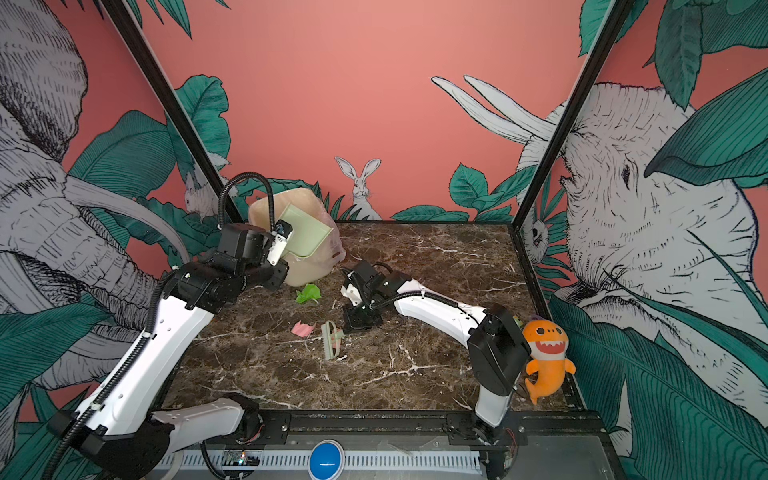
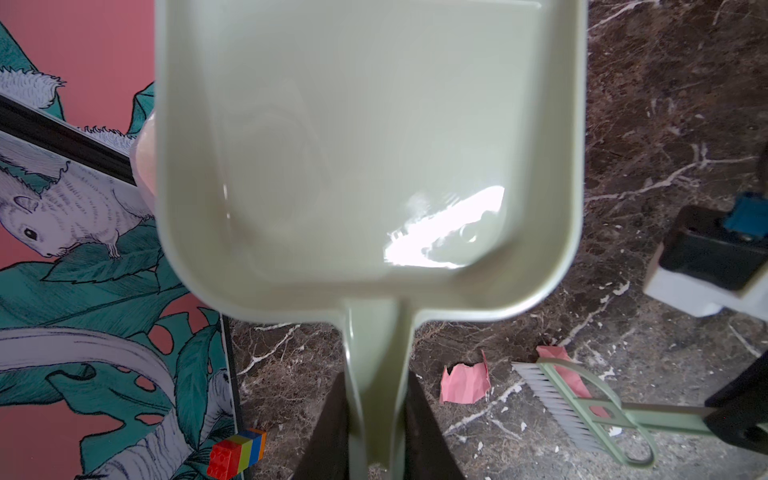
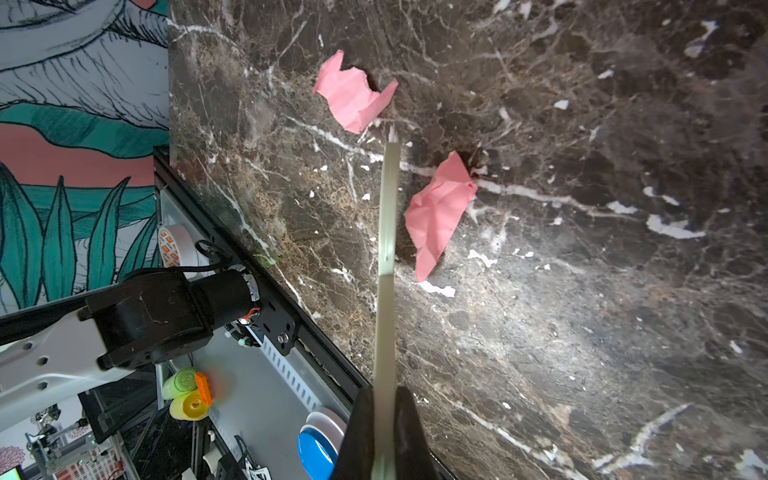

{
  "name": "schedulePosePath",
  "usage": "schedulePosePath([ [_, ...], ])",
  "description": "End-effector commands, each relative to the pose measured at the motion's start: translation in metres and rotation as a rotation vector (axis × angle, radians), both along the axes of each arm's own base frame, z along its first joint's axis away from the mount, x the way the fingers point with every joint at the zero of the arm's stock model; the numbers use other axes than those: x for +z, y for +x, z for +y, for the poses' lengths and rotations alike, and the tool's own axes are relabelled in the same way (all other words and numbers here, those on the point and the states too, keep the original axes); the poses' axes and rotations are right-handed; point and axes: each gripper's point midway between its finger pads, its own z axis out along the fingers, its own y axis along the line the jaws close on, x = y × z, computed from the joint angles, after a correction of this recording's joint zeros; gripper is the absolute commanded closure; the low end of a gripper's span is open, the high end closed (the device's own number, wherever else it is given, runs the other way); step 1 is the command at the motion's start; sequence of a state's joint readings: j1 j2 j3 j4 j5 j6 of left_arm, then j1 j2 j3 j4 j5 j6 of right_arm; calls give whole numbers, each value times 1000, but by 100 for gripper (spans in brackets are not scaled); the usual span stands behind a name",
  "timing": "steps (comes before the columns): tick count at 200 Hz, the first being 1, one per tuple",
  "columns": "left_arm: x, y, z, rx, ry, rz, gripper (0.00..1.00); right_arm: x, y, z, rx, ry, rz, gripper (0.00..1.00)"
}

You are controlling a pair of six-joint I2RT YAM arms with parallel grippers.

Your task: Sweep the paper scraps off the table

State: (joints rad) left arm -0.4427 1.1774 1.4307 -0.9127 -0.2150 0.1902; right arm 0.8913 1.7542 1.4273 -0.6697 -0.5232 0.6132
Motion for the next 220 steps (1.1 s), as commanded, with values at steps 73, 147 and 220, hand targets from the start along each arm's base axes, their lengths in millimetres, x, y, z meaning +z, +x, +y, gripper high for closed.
schedulePosePath([
  [73, -1, -13, -6, -16, -66, 32, 84, 21, 9, 94, 46, 245, 20, 100],
  [147, 3, -15, -7, -26, -70, 31, 84, -11, 24, 119, 4, 246, 56, 100],
  [220, 5, -23, -8, -77, -37, 66, 84, -50, 24, 84, -130, 193, 122, 100],
])
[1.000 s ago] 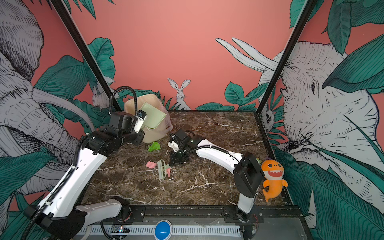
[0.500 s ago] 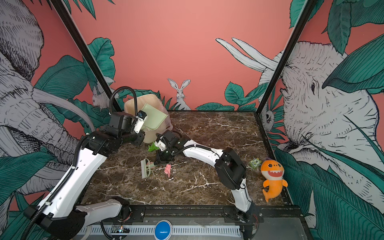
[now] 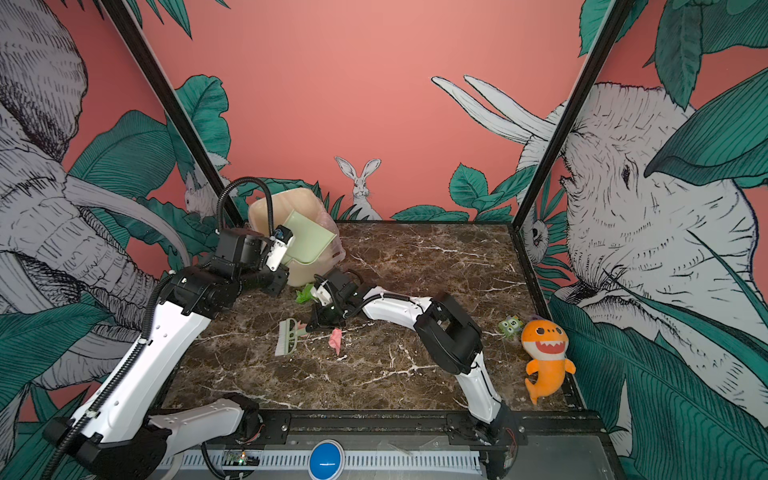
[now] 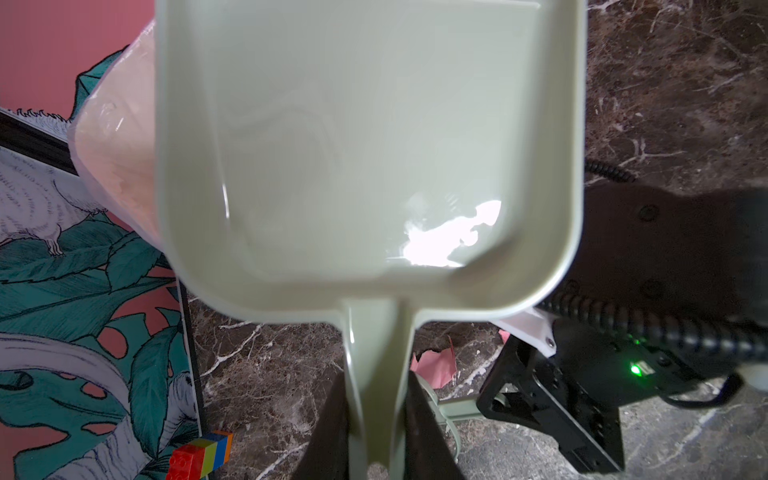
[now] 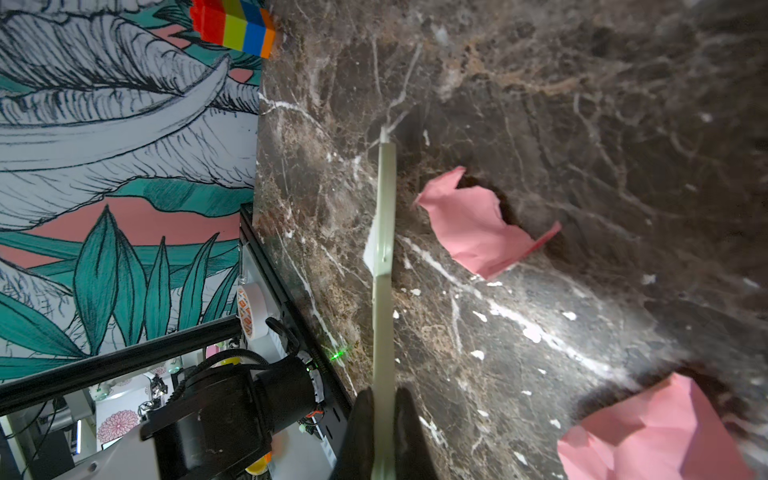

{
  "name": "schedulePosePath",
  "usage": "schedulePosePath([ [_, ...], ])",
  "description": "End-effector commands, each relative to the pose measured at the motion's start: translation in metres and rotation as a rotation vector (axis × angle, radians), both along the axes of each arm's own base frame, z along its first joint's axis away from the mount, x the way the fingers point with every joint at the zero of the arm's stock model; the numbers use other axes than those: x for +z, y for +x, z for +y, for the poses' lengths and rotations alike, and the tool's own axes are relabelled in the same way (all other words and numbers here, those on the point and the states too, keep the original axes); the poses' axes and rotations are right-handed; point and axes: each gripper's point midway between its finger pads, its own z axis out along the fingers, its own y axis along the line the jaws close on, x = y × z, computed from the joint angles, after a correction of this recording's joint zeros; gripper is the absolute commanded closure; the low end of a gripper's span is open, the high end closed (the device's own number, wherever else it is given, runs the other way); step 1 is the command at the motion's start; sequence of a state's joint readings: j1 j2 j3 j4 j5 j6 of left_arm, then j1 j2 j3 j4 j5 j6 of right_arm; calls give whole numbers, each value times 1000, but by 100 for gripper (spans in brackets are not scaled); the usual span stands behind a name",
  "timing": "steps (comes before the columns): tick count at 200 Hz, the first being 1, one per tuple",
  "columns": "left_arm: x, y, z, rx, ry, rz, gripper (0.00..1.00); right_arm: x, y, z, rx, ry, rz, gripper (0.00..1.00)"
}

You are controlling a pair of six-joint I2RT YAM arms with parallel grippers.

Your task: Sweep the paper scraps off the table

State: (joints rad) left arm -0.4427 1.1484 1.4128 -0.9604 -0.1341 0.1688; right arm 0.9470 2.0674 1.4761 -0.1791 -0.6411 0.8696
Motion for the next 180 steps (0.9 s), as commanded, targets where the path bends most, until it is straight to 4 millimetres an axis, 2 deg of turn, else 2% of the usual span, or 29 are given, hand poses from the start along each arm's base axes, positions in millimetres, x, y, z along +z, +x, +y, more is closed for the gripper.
schedulePosePath([
  [1, 14, -6, -1, -35, 13, 4, 84, 7, 2, -19, -65, -21, 7, 100],
  [21, 25, -7, -4, -46, -13, -10, 84, 5, -1, -57, -64, -151, -33, 100],
  [33, 23, -12, -6, -47, -45, -5, 83, 9, 0, -76, -105, -177, -48, 100],
  [37, 23, -14, -6, -47, -57, -6, 83, 2, -3, -87, -119, -201, -39, 100],
  [50, 21, -22, -5, -42, -78, -1, 83, 4, -5, -108, -145, -230, -36, 100],
  [73, 16, -31, -1, -45, -73, 18, 82, 11, -8, -137, -172, -277, -55, 100],
  [88, 13, -34, 1, -49, -59, 28, 82, 24, -7, -145, -179, -265, -71, 100],
  [109, 12, -36, 1, -50, -58, 31, 82, 49, -3, -131, -153, -179, -90, 100],
  [131, 8, -36, 2, -38, -65, 35, 82, 70, 5, -99, -139, -54, -92, 100],
  [143, 3, -37, 2, -33, -70, 41, 82, 70, 10, -83, -128, -18, -84, 100],
  [146, 3, -37, 2, -33, -71, 42, 82, 80, 15, -75, -127, 7, -97, 100],
  [154, 0, -38, 2, -28, -76, 49, 82, 85, 20, -63, -117, 31, -109, 100],
  [180, -8, -40, 3, -18, -81, 65, 82, 86, 39, -25, -103, 85, -119, 100],
])
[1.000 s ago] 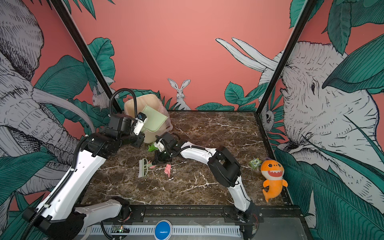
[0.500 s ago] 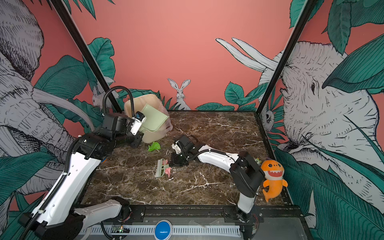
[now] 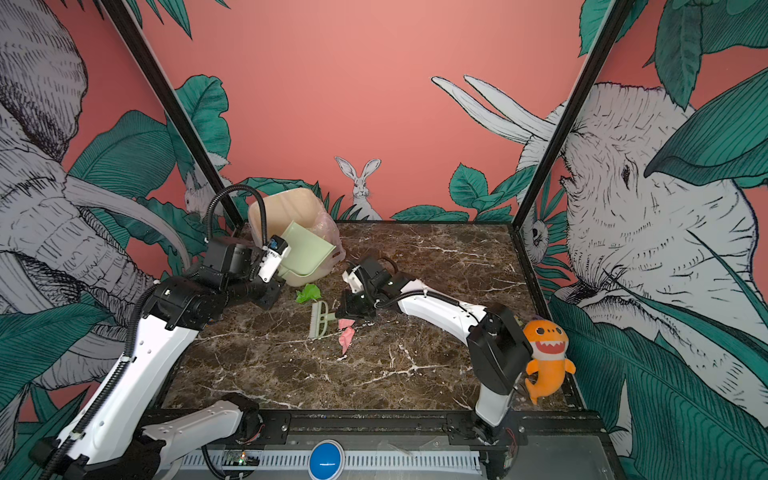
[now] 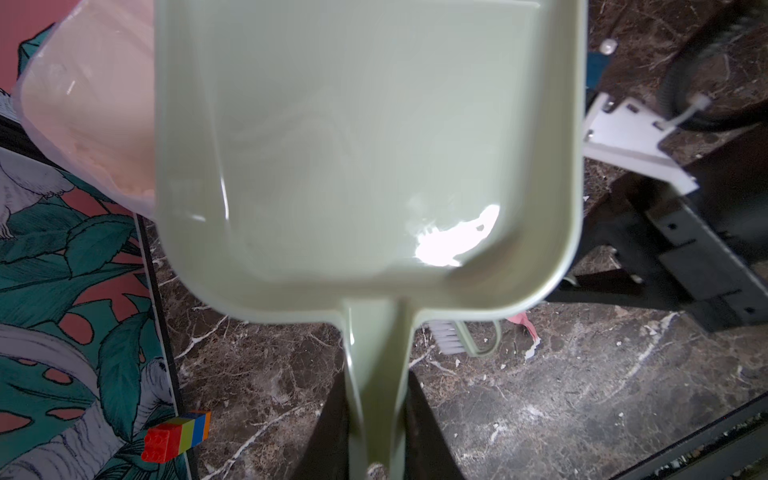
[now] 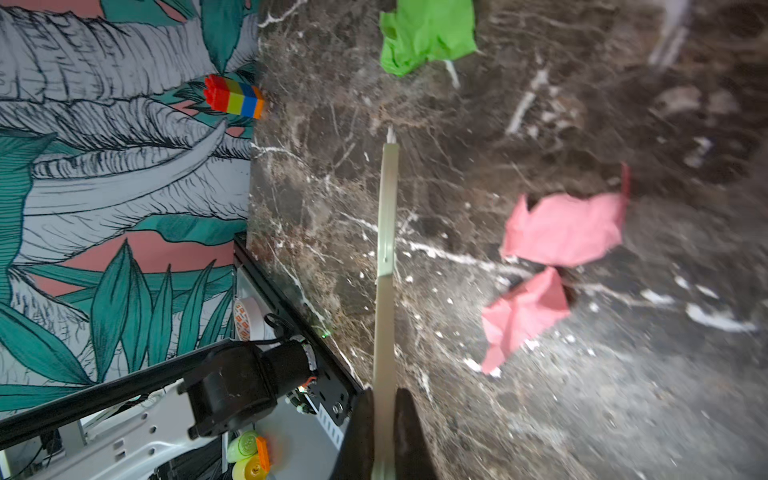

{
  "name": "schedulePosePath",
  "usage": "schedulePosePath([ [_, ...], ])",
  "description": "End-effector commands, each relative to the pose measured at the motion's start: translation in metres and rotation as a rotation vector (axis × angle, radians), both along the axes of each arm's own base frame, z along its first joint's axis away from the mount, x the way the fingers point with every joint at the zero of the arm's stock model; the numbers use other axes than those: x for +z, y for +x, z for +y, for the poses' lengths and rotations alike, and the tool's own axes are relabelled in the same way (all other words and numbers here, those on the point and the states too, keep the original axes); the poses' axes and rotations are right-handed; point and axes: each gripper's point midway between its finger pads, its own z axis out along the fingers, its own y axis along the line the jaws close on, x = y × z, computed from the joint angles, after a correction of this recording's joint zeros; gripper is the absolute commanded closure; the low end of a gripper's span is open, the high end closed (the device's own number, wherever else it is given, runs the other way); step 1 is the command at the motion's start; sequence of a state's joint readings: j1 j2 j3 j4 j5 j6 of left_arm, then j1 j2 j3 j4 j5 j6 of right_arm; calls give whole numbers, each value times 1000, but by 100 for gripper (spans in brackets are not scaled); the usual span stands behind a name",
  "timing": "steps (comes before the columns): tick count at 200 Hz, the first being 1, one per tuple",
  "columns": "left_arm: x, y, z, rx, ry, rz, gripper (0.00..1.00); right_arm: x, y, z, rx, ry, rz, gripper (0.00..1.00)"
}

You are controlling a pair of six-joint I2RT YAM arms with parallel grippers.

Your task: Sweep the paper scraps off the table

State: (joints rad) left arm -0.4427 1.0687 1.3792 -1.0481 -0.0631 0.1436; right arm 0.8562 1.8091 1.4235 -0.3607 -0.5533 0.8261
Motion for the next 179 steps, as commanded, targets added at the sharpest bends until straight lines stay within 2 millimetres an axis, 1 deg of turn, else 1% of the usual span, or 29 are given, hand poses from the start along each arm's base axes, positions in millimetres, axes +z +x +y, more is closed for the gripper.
schedulePosePath([
  [1, -1, -7, 0, 15, -37, 2, 82, 14, 14, 37, 23, 101, -25, 100],
  [19, -6, -9, 2, 21, -32, 10, 82, 9, 27, 58, 21, 136, -15, 100],
  [39, -9, -11, 4, 29, -26, 15, 82, 2, 37, 72, 14, 156, -6, 100],
  [41, -9, -11, 5, 29, -25, 17, 82, -2, 39, 74, 10, 154, -3, 100],
  [63, -11, -13, 6, 32, -18, 20, 82, -15, 48, 81, -11, 157, 10, 100],
  [80, -11, -14, 8, 35, -14, 20, 82, -22, 54, 81, -39, 159, 17, 100],
  [97, -12, -15, 8, 35, -11, 23, 82, -32, 62, 76, -77, 151, 23, 100],
  [120, -13, -16, 9, 33, -10, 30, 82, -42, 71, 62, -129, 136, 28, 100],
  [138, -14, -17, 9, 31, -9, 34, 82, -50, 76, 48, -167, 121, 35, 100],
  [161, -17, -19, 10, 34, -5, 42, 82, -52, 80, 25, -214, 108, 34, 100],
  [171, -19, -19, 10, 34, -2, 45, 82, -56, 80, 15, -232, 99, 38, 100],
  [179, -19, -20, 10, 34, -2, 45, 82, -54, 80, 6, -247, 99, 36, 100],
])
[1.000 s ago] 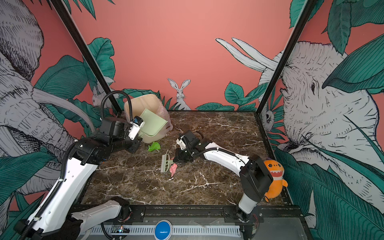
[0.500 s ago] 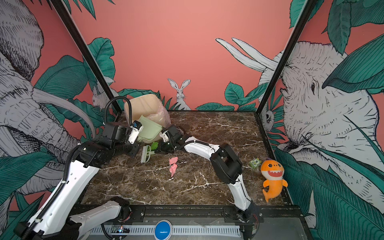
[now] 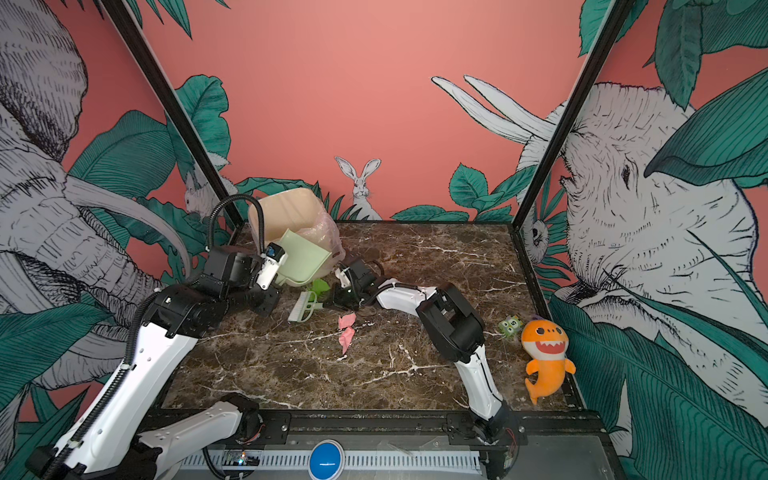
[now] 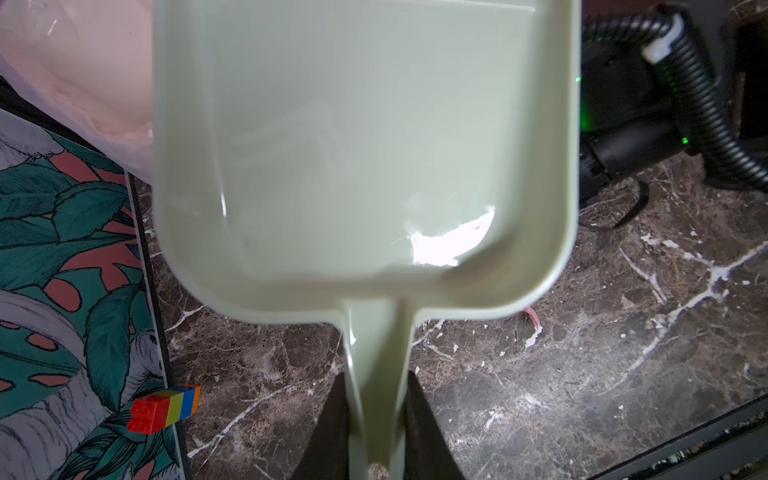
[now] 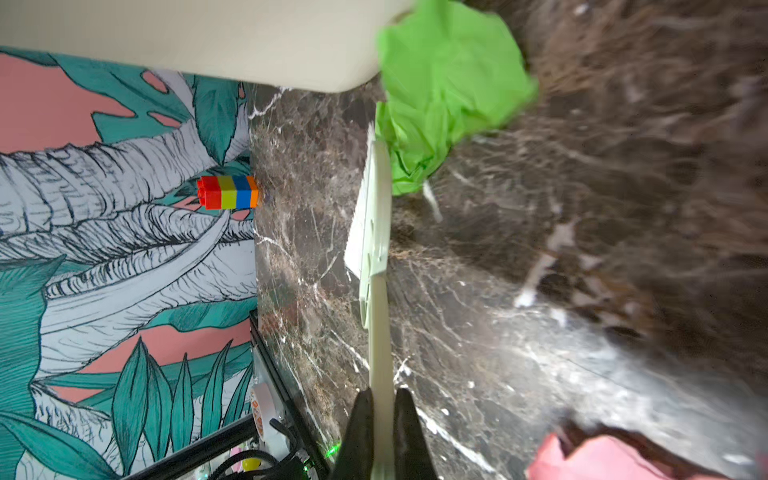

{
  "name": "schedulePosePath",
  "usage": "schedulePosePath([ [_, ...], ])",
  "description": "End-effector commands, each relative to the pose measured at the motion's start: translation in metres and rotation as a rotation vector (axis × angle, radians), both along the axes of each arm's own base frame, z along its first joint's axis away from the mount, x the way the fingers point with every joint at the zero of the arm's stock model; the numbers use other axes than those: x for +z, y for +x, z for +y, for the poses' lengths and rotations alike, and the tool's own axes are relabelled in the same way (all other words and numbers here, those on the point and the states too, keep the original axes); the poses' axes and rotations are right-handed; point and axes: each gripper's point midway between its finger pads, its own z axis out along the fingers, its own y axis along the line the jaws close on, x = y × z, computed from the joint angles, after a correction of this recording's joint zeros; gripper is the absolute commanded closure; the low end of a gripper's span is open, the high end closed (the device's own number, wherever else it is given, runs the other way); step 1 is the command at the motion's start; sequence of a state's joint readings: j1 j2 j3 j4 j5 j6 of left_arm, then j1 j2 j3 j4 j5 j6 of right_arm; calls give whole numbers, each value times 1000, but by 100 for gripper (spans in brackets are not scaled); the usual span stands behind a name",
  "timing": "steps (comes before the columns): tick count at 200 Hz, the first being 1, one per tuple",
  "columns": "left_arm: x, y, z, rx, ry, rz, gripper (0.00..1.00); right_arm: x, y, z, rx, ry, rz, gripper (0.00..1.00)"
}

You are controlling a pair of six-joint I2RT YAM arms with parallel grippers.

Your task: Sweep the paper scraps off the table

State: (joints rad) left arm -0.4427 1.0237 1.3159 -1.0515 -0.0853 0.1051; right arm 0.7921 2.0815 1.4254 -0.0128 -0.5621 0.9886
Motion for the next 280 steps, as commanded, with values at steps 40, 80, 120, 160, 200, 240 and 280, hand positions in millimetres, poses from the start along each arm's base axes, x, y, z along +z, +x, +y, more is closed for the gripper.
schedulePosePath([
  [40, -10, -13, 2, -11, -2, 40, 82, 19, 3, -75, -176, -37, -32, 100],
  [80, -18, -16, 0, -22, -2, 65, 82, 23, -4, -129, -256, -104, -36, 100],
  [120, -41, -27, -4, -32, -22, 149, 82, 54, -17, -151, -212, -129, -80, 100],
  [160, -60, -45, -7, -1, -67, 235, 82, 83, -35, -172, -129, -225, -139, 100],
  [200, -61, -53, -4, 18, -41, 261, 82, 99, -57, -146, 6, -139, -118, 100],
  [240, -61, -53, -5, 27, -60, 262, 82, 89, -90, -99, 166, -60, -62, 100],
  [280, -61, -54, -7, 24, -70, 268, 82, 54, -93, -93, 223, -115, -3, 100],
])
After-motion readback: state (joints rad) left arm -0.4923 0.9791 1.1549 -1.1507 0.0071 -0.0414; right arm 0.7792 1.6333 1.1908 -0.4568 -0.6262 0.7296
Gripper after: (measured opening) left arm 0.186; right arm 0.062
